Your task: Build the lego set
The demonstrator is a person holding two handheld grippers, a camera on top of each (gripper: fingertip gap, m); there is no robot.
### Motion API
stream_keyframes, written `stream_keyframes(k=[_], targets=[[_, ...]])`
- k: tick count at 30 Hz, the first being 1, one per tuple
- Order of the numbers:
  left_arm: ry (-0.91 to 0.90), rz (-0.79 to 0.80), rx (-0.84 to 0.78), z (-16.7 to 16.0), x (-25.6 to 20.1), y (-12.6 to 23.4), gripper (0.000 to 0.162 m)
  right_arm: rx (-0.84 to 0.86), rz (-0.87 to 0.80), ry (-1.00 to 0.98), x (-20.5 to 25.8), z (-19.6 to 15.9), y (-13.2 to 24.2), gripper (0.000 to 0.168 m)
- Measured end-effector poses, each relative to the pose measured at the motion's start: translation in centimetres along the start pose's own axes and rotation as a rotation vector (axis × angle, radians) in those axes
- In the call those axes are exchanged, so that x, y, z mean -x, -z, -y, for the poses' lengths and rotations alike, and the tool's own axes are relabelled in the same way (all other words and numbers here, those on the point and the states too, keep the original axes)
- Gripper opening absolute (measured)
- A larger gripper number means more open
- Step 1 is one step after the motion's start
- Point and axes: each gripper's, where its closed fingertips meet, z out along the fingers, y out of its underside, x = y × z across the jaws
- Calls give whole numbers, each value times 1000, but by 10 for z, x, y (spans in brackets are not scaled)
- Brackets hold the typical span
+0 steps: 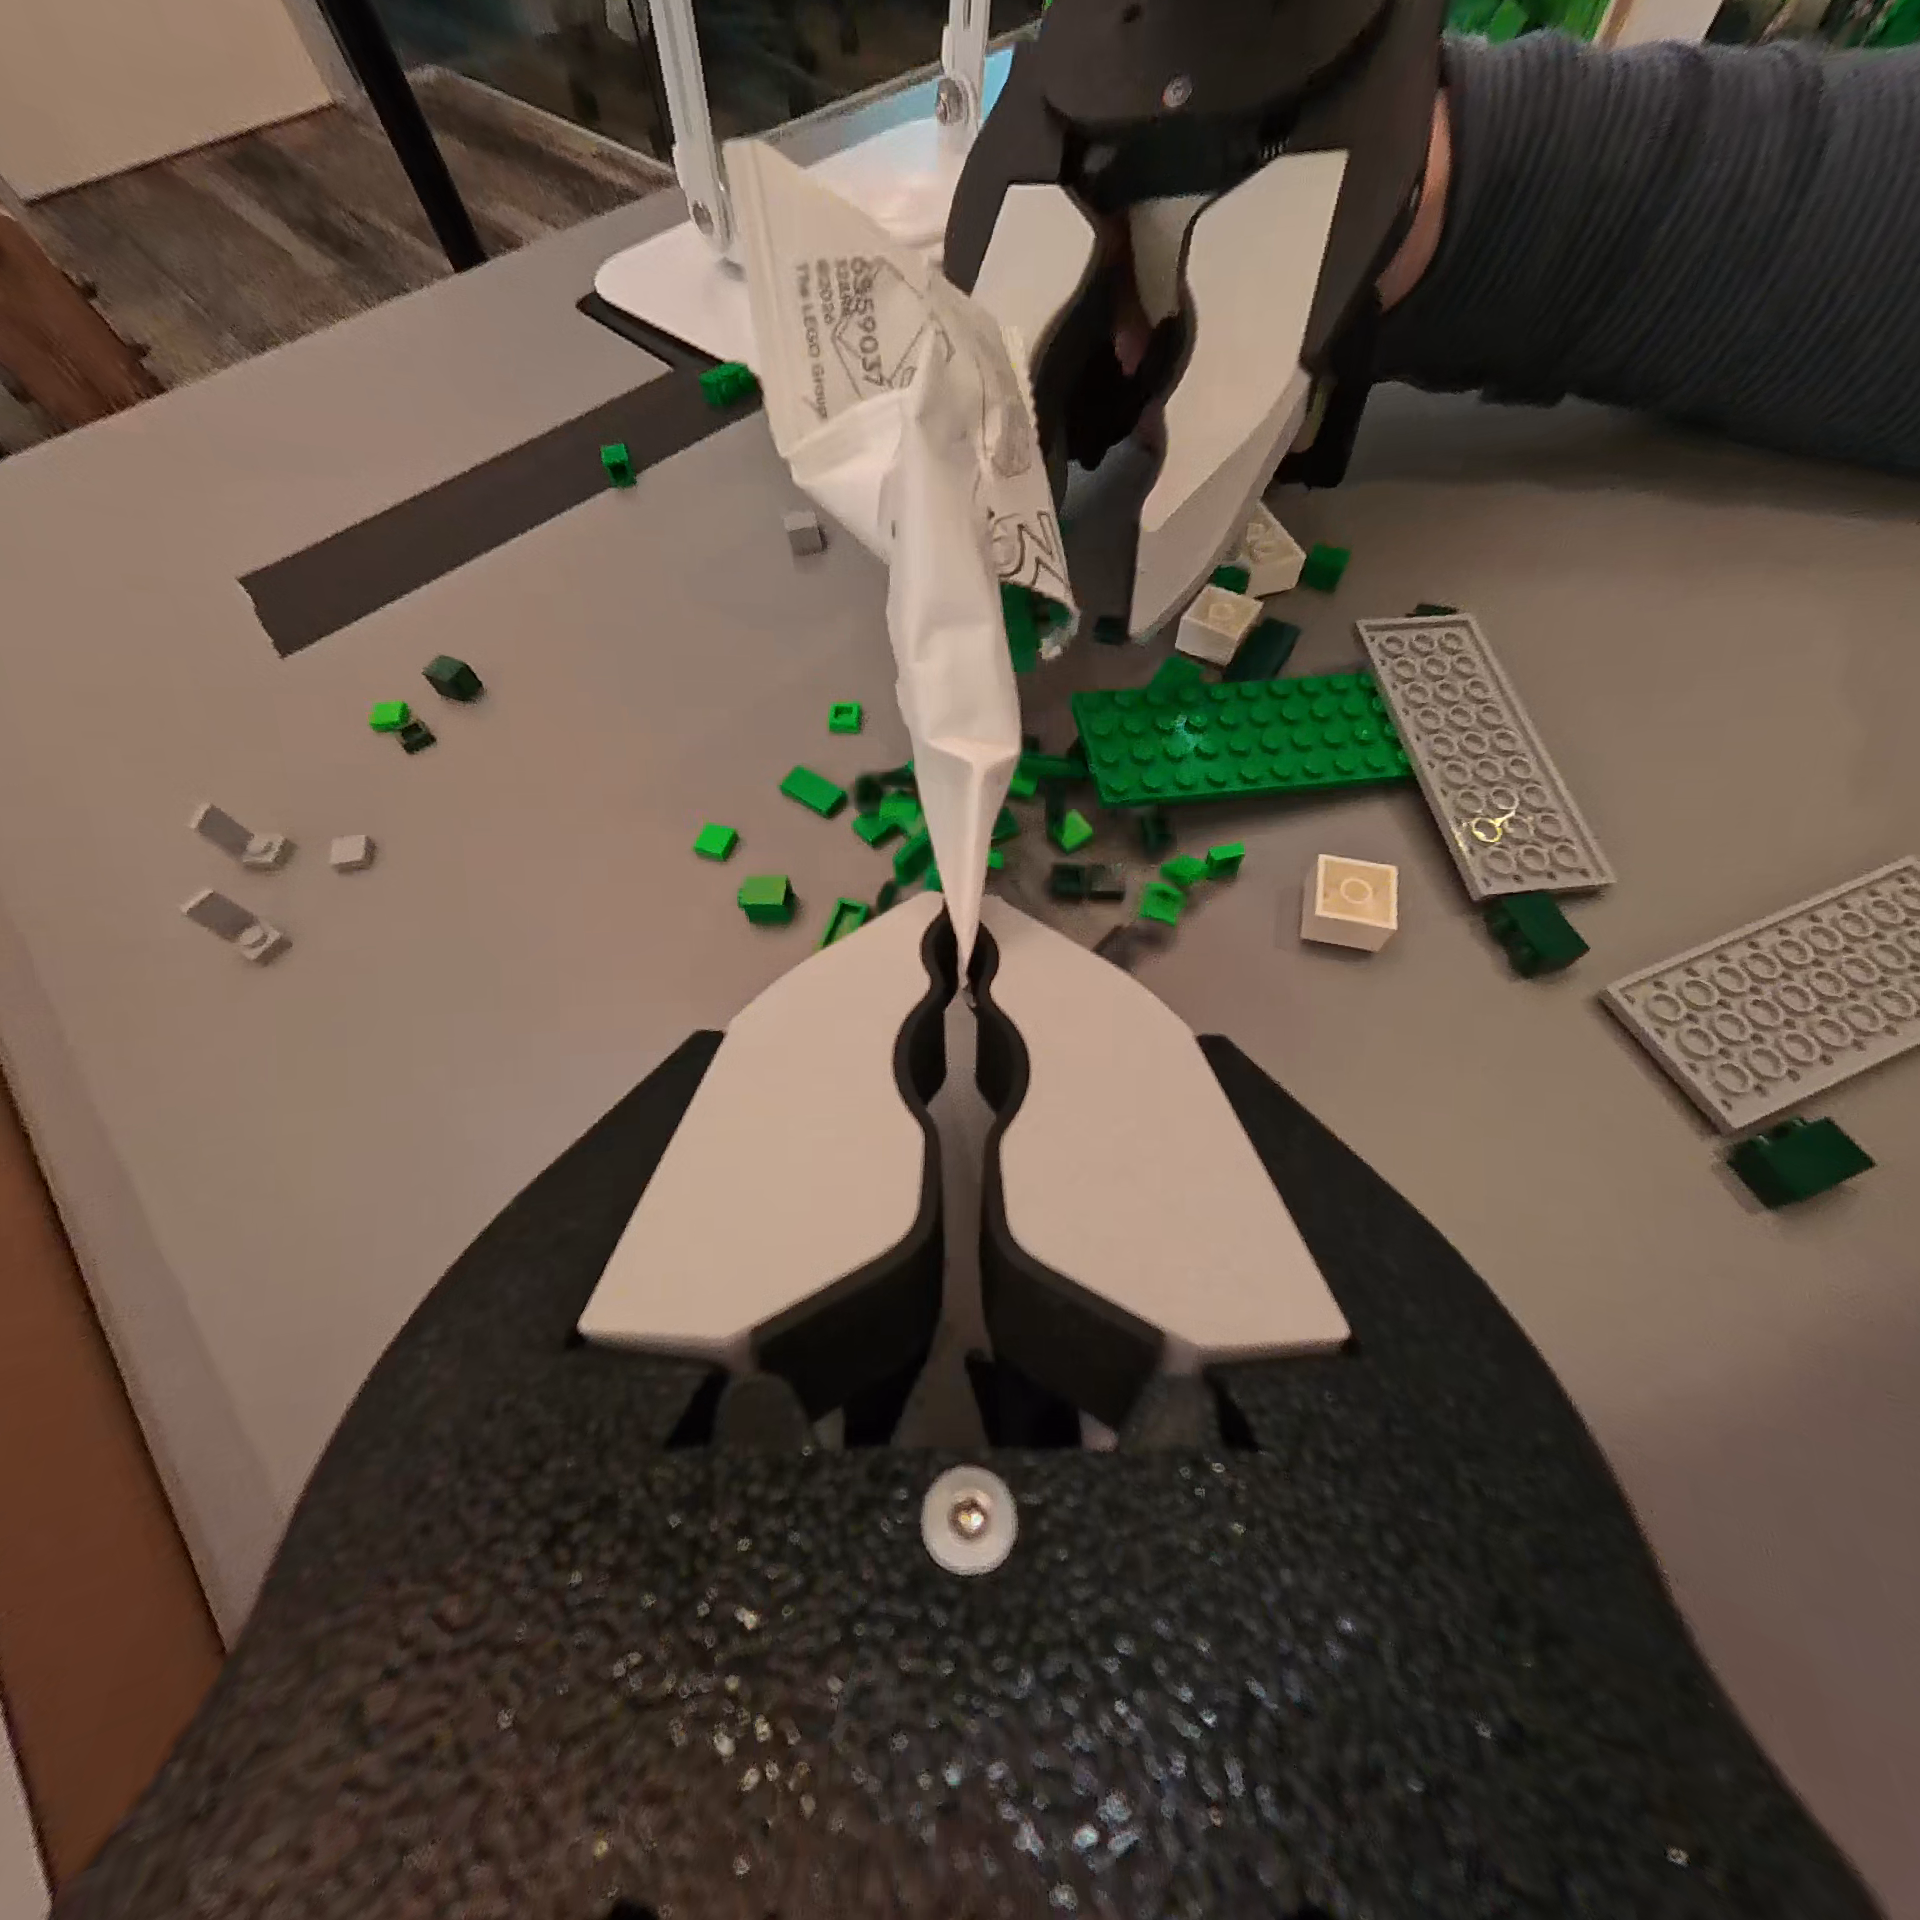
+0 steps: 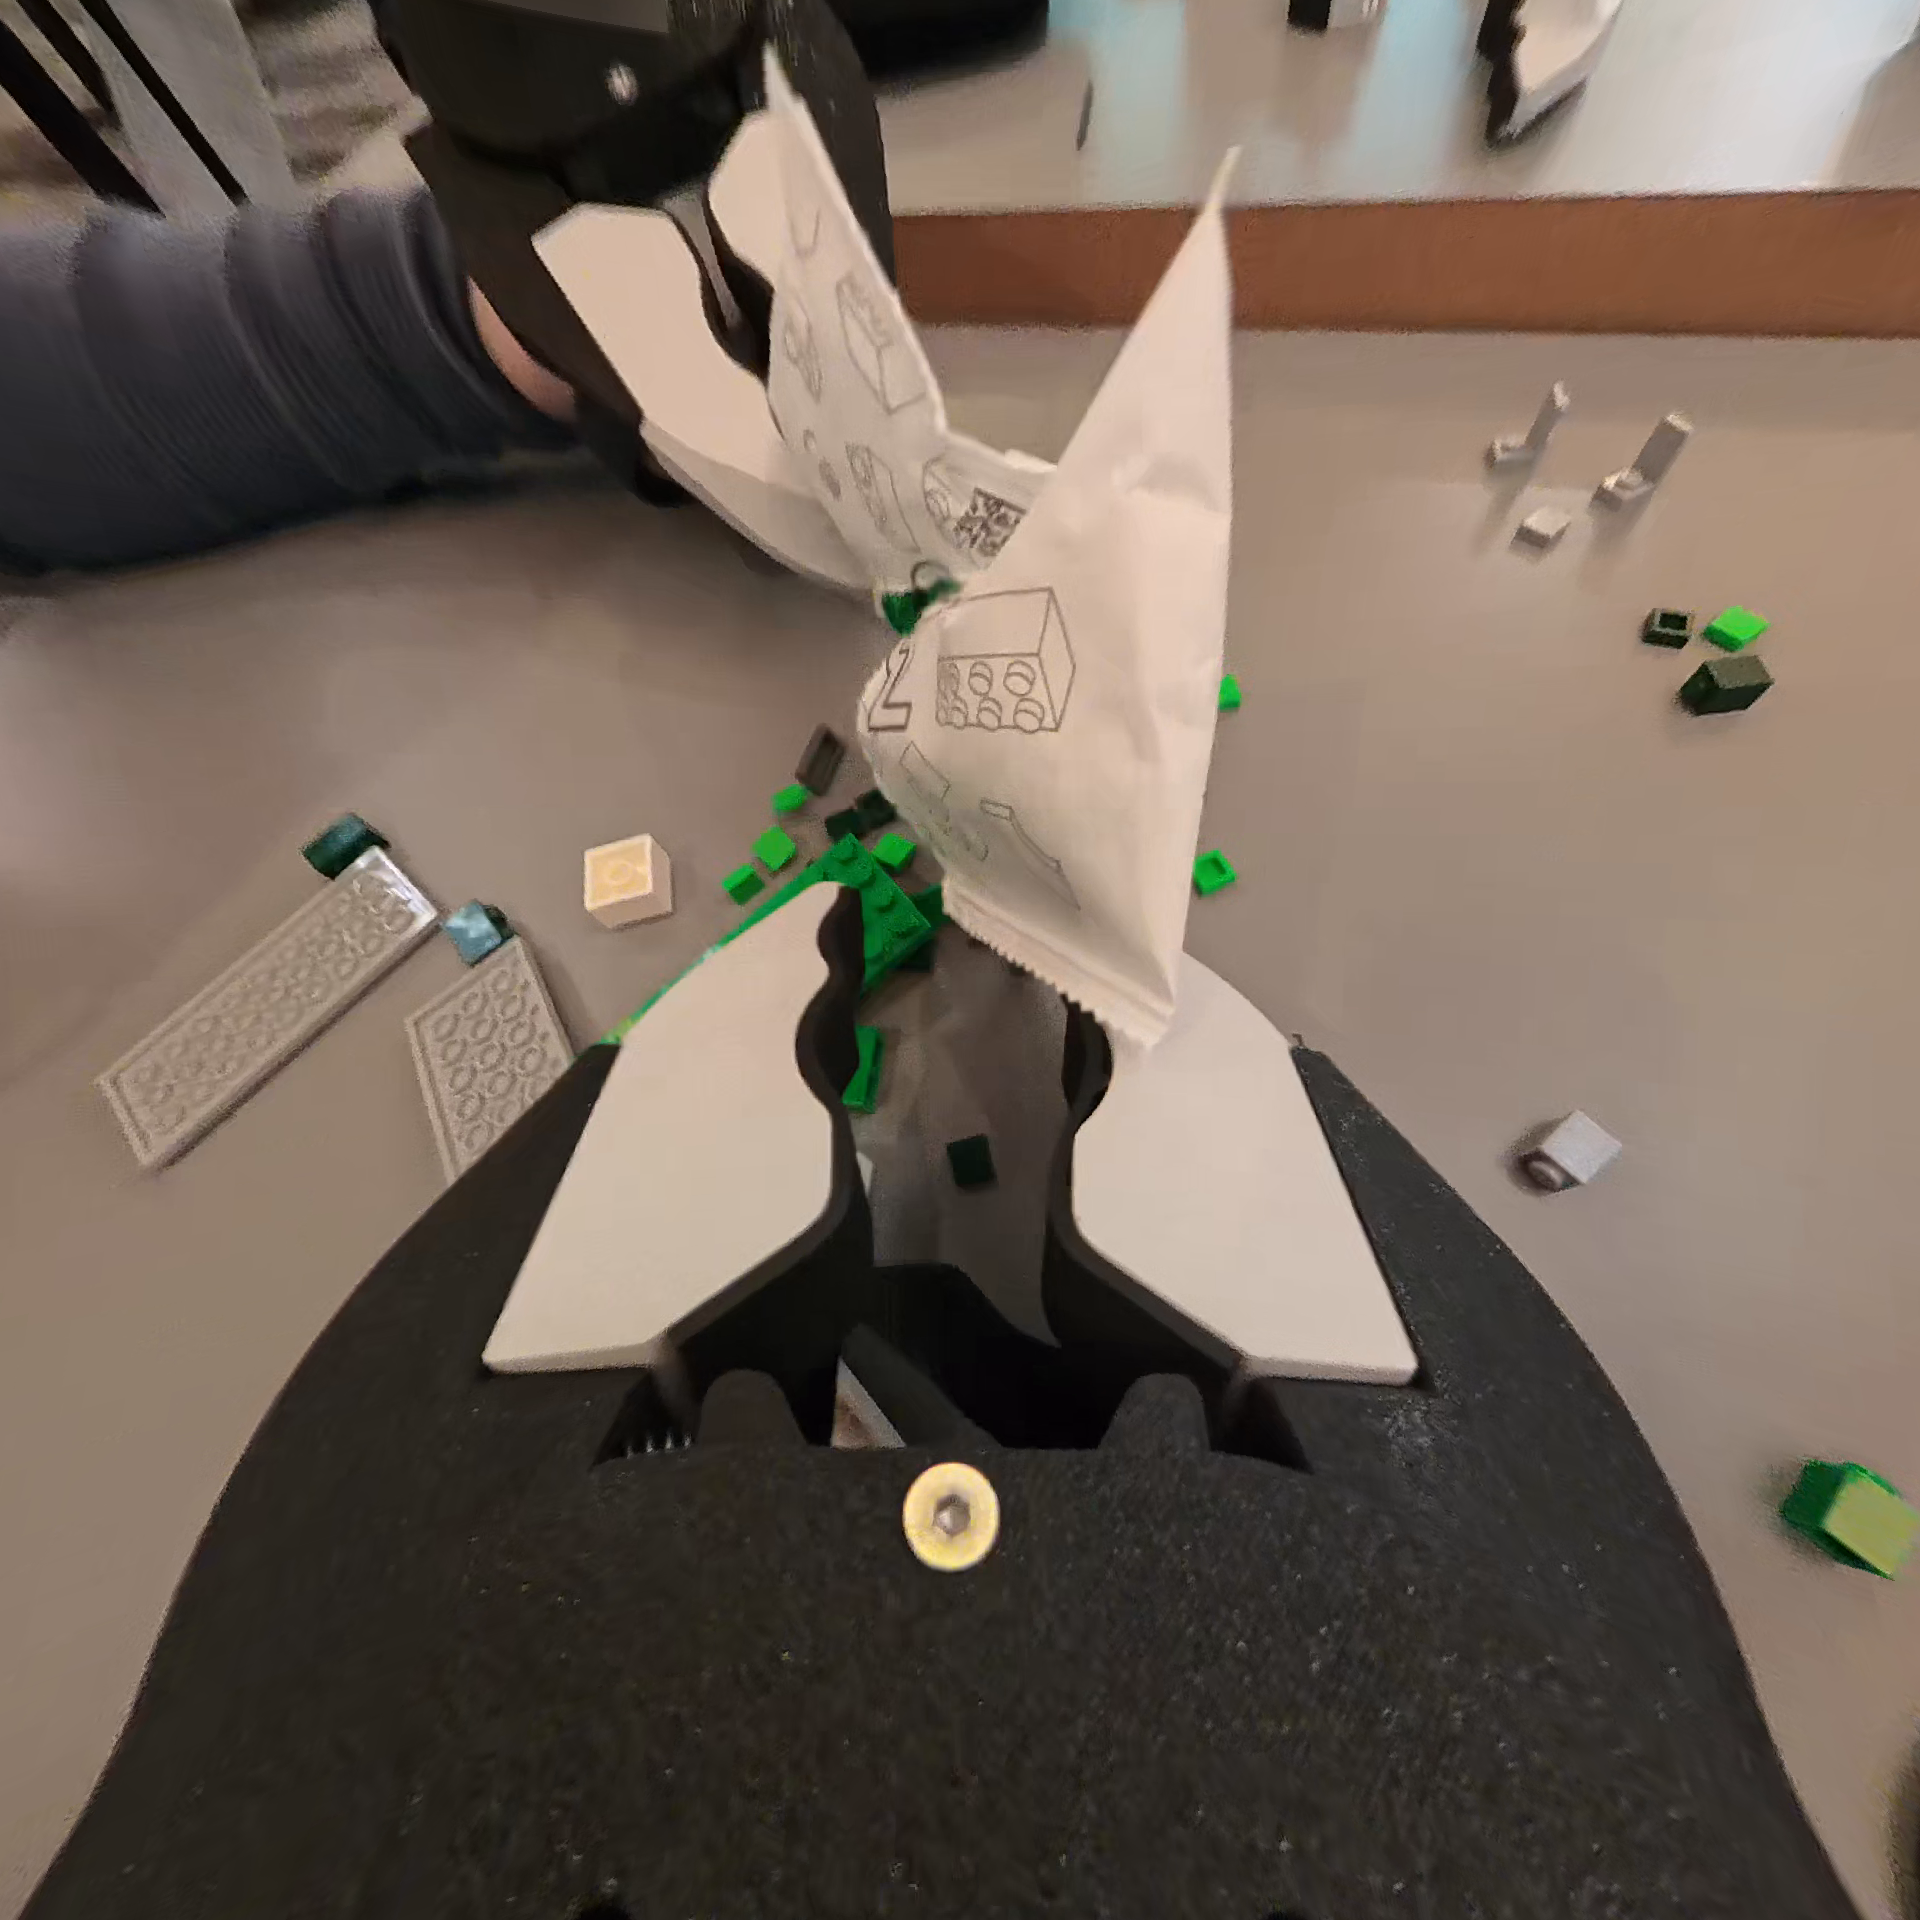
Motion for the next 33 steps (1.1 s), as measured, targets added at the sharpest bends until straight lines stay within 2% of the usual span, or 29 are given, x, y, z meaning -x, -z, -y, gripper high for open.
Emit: stream_keyframes(k=[13,15,16,23,30,33], targets=[[-96,1,-19,3,-3,-1,0,-156,51,-110,-3,17,14,30],[-111,1,-45,7,-4,0,0,-227,97,-123,1,26,20,15],[-118,8,-54,8,-4,1,0,-255,112,-113,3,30,23,8],[-104,60,-98,16,2,6,0,-255,-47,112,2,42,25,6],[-36,191,-51,11,25,12,0,-238,-28,119,5,37,18,6],[-31,77,-78,15,8,7,0,-244,-93,163,0,39,19,6]])
